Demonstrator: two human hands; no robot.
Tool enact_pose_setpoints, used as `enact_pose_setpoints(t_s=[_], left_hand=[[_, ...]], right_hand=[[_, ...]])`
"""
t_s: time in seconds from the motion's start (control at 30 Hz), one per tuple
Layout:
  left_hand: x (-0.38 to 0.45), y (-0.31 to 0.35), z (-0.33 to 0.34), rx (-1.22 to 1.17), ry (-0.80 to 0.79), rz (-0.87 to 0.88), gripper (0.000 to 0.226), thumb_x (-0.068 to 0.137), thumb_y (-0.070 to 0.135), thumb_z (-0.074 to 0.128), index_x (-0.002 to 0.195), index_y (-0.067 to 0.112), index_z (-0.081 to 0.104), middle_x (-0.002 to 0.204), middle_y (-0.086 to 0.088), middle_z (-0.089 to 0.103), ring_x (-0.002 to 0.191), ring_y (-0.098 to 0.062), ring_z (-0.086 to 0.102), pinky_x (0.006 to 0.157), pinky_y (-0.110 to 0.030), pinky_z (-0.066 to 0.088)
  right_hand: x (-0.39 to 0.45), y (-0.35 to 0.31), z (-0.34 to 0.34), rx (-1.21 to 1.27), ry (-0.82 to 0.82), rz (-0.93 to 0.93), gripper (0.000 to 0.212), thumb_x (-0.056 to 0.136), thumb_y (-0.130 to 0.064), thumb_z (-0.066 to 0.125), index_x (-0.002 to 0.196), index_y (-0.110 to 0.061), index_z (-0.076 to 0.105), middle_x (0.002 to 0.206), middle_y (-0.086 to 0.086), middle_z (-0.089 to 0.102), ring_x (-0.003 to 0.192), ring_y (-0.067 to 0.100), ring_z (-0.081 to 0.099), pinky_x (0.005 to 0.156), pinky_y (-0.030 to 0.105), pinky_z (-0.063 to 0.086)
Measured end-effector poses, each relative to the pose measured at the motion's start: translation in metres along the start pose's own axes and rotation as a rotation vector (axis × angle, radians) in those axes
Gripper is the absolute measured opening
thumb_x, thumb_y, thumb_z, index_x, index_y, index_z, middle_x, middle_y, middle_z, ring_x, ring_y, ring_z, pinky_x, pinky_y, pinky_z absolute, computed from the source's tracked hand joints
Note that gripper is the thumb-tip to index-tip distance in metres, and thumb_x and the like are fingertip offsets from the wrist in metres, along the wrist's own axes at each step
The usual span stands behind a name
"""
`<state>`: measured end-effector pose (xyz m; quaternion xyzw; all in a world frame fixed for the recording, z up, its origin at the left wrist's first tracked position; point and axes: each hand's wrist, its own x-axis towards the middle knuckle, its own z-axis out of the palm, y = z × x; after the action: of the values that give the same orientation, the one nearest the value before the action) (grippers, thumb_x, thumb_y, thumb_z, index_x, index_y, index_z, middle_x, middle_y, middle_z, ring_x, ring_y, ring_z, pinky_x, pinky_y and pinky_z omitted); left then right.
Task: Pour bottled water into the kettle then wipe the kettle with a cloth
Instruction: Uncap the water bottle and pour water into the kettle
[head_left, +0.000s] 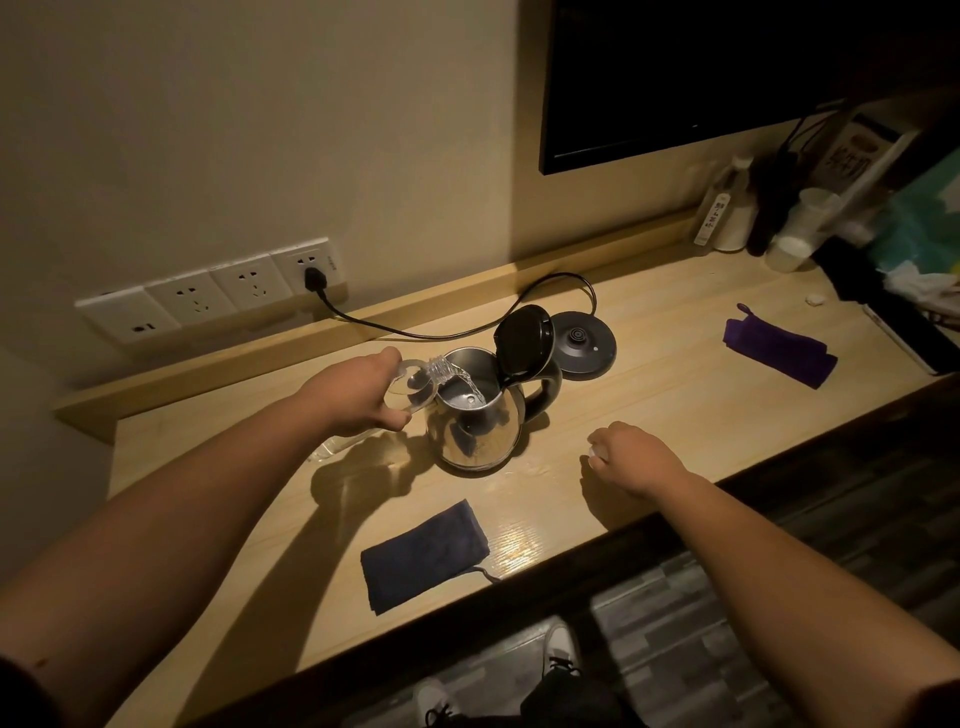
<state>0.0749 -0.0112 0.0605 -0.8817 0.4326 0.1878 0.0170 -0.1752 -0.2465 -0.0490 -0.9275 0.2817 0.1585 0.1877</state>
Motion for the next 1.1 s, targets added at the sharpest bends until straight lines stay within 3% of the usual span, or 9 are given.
enact_pose_setpoints(t_s=[0.53,0.73,0.87,1.1], left_hand=[[-0.004,0.003,-0.004,0.062,-0.007,-0.013,0.06,0.08,0.038,0.075,0.123,0.016,0.04,0.096,-0.004,0.055,0.081,-0.02,0.055,0.06,-0.03,0.046],[-0.006,0.006,-0.007,0.089,-0.003,-0.01,0.059,0.079,0.038,0.076,0.121,0.014,0.041,0.095,-0.004,0.055,0.082,-0.021,0.056,0.064,-0.036,0.051],[-0.008,0.008,-0.009,0.115,0.012,-0.015,0.058,0.08,0.037,0.075,0.121,0.013,0.04,0.086,-0.001,0.049,0.079,-0.021,0.053,0.056,-0.031,0.039],[-0.011,0.01,-0.01,0.103,0.022,-0.031,0.06,0.08,0.036,0.076,0.122,0.012,0.04,0.079,0.002,0.044,0.077,-0.02,0.052,0.054,-0.03,0.035]], right_hand=[[0.002,-0.004,-0.003,-0.018,0.032,-0.023,0.041,0.097,-0.033,0.048,0.132,-0.015,0.055,0.132,0.01,0.056,0.11,0.026,0.059,0.09,0.032,0.047],[0.002,-0.005,-0.005,-0.028,0.033,-0.018,0.041,0.097,-0.031,0.048,0.134,-0.016,0.053,0.134,0.01,0.055,0.111,0.026,0.058,0.091,0.032,0.048],[0.001,-0.005,-0.005,-0.029,0.047,-0.019,0.04,0.097,-0.031,0.047,0.132,-0.015,0.055,0.13,0.01,0.056,0.108,0.026,0.059,0.089,0.033,0.049],[0.0,-0.005,-0.006,-0.022,0.072,-0.028,0.04,0.097,-0.03,0.047,0.134,-0.016,0.053,0.132,0.009,0.056,0.109,0.026,0.059,0.088,0.032,0.047]])
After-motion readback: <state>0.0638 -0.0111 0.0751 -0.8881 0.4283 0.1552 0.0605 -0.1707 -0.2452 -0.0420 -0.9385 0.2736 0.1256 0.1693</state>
